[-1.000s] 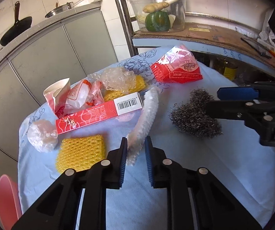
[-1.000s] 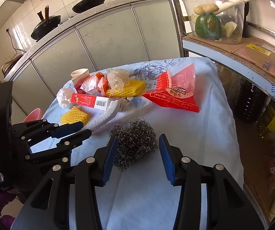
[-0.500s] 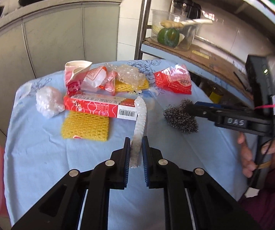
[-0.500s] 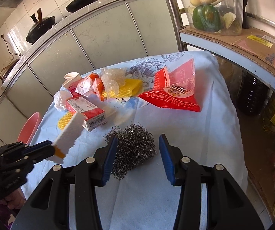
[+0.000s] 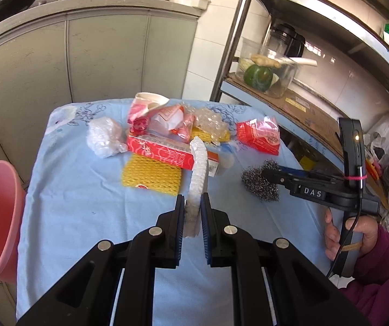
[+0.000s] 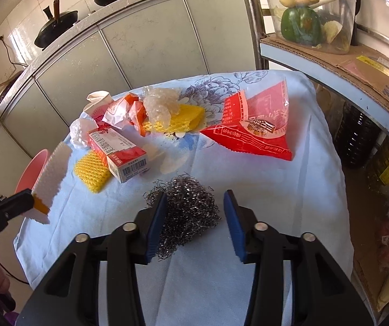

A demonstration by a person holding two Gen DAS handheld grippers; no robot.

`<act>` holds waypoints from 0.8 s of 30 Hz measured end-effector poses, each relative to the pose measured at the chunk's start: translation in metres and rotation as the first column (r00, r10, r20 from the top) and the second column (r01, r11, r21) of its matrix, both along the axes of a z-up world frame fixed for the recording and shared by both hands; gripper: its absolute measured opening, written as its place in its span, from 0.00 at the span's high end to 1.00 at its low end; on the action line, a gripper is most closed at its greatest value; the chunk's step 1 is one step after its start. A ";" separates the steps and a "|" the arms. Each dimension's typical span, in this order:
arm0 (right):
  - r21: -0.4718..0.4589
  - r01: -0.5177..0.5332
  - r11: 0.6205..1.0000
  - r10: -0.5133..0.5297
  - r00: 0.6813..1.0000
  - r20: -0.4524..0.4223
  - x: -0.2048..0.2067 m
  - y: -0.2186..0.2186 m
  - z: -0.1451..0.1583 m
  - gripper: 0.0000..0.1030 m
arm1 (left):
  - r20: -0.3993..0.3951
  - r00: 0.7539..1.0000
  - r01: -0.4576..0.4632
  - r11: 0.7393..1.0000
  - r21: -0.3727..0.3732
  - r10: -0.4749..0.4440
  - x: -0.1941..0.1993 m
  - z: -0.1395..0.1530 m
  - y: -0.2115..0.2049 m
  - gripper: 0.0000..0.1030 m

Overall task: Collect trash
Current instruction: 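Lower the right tool and close it on the steel wool ball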

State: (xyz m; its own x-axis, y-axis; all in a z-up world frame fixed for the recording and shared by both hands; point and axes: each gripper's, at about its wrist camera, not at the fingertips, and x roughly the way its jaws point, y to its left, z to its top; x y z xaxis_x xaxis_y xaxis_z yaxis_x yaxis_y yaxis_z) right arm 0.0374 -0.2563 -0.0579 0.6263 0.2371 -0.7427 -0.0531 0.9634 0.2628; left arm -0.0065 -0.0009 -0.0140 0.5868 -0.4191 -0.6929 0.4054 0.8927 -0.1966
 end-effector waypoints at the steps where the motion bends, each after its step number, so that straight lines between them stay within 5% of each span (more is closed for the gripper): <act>1: -0.011 -0.004 1.000 0.004 1.000 0.003 -0.001 0.002 0.001 0.71 | 0.005 1.000 -0.008 1.000 -0.004 0.008 -0.001 0.002 0.002 0.89; 5: -0.016 -0.021 1.000 0.021 0.999 0.027 -0.011 0.005 0.008 0.77 | 0.035 0.999 -0.039 0.999 -0.011 0.039 -0.010 0.013 0.009 0.89; 24: -0.073 -0.091 0.993 0.106 0.966 0.234 -0.037 0.039 0.080 0.78 | 0.122 0.975 -0.177 0.981 -0.082 0.187 -0.038 0.047 0.070 0.89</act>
